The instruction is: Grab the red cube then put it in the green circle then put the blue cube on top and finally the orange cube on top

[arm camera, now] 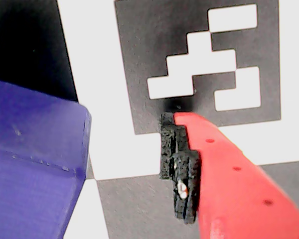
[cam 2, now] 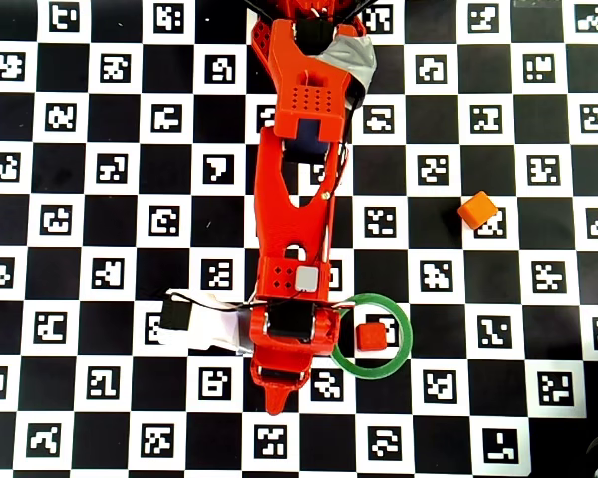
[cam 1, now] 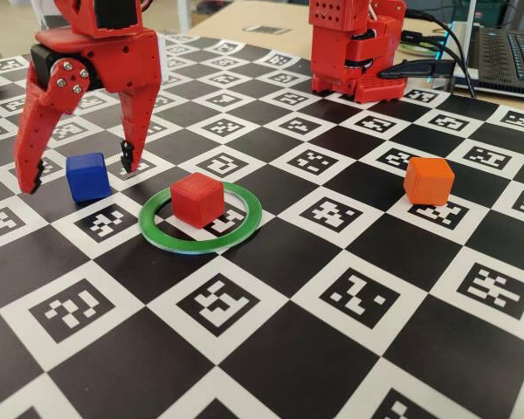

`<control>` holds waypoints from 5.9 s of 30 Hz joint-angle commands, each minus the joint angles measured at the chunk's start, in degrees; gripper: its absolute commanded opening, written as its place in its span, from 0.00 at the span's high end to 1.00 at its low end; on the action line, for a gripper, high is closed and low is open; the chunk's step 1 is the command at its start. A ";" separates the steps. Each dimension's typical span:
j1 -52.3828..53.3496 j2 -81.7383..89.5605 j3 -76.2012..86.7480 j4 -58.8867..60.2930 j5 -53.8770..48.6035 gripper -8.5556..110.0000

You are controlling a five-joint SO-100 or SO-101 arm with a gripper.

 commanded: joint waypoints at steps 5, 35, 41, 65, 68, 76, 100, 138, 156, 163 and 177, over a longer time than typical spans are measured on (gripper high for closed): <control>-0.88 2.81 -6.24 -0.88 2.20 0.53; -0.53 5.71 -1.67 -4.22 21.36 0.55; -0.62 5.98 -0.88 -4.39 21.18 0.71; -0.26 25.58 -0.88 4.75 11.87 0.85; -2.90 28.83 -0.88 7.82 9.40 0.85; -10.90 32.87 1.32 12.92 5.10 0.85; -16.61 23.03 12.39 2.20 3.60 0.85; -15.56 20.83 21.09 -5.54 4.48 0.85; -15.47 21.09 22.68 -6.33 5.45 0.67; -15.47 22.50 22.59 -5.19 6.24 0.58; -17.14 39.02 20.21 7.38 12.30 0.58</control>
